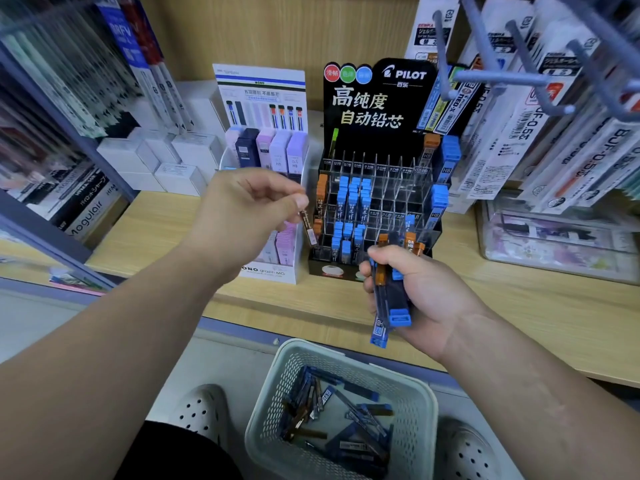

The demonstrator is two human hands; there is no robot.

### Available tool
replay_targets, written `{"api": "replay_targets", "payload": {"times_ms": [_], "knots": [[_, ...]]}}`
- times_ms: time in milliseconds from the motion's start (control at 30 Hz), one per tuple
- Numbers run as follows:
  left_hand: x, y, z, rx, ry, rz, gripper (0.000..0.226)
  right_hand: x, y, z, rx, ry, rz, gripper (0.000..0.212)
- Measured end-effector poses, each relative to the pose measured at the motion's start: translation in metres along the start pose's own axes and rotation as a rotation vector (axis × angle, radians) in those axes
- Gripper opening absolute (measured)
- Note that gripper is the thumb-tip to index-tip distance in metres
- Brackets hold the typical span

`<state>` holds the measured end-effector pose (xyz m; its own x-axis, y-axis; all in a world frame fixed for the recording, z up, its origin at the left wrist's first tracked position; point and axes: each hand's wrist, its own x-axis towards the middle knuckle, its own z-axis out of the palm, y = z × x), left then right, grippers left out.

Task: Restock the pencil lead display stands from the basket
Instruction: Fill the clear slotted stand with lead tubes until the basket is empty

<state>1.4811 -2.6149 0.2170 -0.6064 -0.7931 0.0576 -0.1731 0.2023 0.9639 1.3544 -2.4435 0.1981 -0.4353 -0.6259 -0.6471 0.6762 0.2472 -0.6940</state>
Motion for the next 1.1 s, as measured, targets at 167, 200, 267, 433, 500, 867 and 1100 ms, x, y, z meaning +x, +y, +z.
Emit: {"api": "replay_targets", "payload": {"times_ms": [167, 200, 267, 433, 500, 867, 1100], "knots": [[-0.005, -0.01, 0.003, 0.303, -0.083, 0.047, 0.012, -0.002, -0.002, -0.008, -0.032, -0.006, -0.031, 0.009], [-0.006, -0.011, 0.005, 0.345, -0.084, 0.063, 0.012, -0.002, -0.002, -0.009, -0.035, -0.007, -0.034, 0.009], [-0.005, -0.013, 0.008, 0.391, -0.077, 0.093, 0.011, -0.001, -0.002, -0.01, -0.033, -0.005, -0.038, 0.009], [-0.001, -0.013, 0.014, 0.483, -0.069, 0.199, 0.009, -0.001, -0.004, -0.014, -0.02, -0.005, -0.044, 0.009], [0.001, -0.012, 0.014, 0.513, -0.071, 0.217, 0.009, -0.001, -0.006, -0.015, -0.02, -0.006, -0.043, 0.009], [0.008, -0.03, 0.018, 0.756, -0.088, 0.438, 0.012, -0.004, -0.01, -0.016, -0.075, -0.124, -0.022, 0.009], [0.008, -0.033, 0.026, 0.849, -0.083, 0.443, 0.017, -0.006, -0.01, -0.017, -0.089, -0.177, -0.007, 0.015]]}}
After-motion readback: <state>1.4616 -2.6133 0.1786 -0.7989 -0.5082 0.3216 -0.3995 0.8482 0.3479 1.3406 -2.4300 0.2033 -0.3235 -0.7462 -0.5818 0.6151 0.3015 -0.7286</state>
